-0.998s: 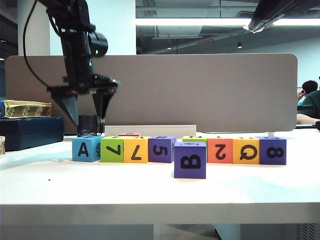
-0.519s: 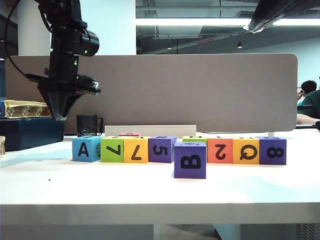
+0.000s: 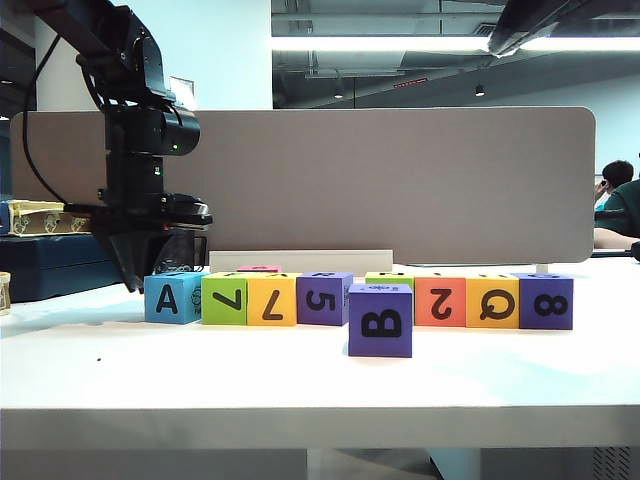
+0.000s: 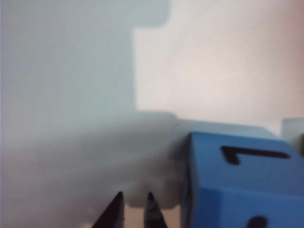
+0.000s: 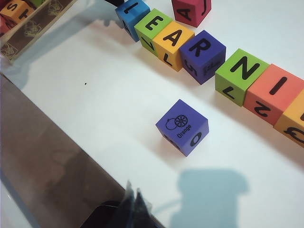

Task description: Select the appropriate blocks from the scattered letter blocks on the table and arrange them in a row to spell out "LEARNING".

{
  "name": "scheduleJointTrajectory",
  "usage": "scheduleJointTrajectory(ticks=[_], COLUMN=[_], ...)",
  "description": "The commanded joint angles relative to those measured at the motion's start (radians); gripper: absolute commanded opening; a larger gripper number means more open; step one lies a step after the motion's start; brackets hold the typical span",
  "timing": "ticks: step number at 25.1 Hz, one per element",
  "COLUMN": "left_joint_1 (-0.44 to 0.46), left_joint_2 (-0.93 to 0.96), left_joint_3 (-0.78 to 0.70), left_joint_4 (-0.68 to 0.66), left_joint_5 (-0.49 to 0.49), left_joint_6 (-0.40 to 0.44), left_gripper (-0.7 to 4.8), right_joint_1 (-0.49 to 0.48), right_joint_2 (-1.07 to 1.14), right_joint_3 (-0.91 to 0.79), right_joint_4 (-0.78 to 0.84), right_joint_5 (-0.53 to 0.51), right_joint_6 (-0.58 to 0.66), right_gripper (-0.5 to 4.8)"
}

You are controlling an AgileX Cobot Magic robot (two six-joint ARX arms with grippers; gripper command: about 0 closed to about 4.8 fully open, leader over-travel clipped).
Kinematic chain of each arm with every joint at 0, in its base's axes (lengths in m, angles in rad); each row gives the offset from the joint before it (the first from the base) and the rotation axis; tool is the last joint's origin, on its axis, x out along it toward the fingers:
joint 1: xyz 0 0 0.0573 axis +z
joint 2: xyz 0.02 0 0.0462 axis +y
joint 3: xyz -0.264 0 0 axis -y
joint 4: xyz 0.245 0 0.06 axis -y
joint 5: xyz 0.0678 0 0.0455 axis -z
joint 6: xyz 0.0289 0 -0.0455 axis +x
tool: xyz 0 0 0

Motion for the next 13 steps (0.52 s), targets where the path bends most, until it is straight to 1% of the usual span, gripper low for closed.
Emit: scheduleJointTrajectory(ticks=[1,4,8,10,13], left_joint_1=[-0.001,-0.001,-0.002,-0.004,-0.011], left_joint_2=[-0.003,-0.003,-0.003,-0.003,-0.003], left_joint_3=[-0.012,-0.012,-0.012,-0.012,-0.012], left_joint_4=[0.032,0.033,0.027,0.027,0.024], left_joint_5=[0.065,0.135,0.183,0.206,0.223], left_joint_6=[-0.007,-0.007,-0.009,-0.027,-0.026], left_gripper=[0.51,0.51,0.51,0.51,0.51], right_joint_1=[0.001,0.001,0.001,0.001,0.001], right_joint_2=[-0.002,-0.002,-0.002,-0.002,-0.002], right_joint_3=[0.004,0.004,0.004,0.004,0.004], right_joint_4=[0.016,0.016,0.016,0.016,0.017], right_joint_5=[0.001,0.001,0.001,0.001,0.001], right_joint_6=[-0.003,-0.003,-0.003,-0.003,-0.003], right_gripper=[-0.02,-0.02,-0.02,-0.02,-0.02])
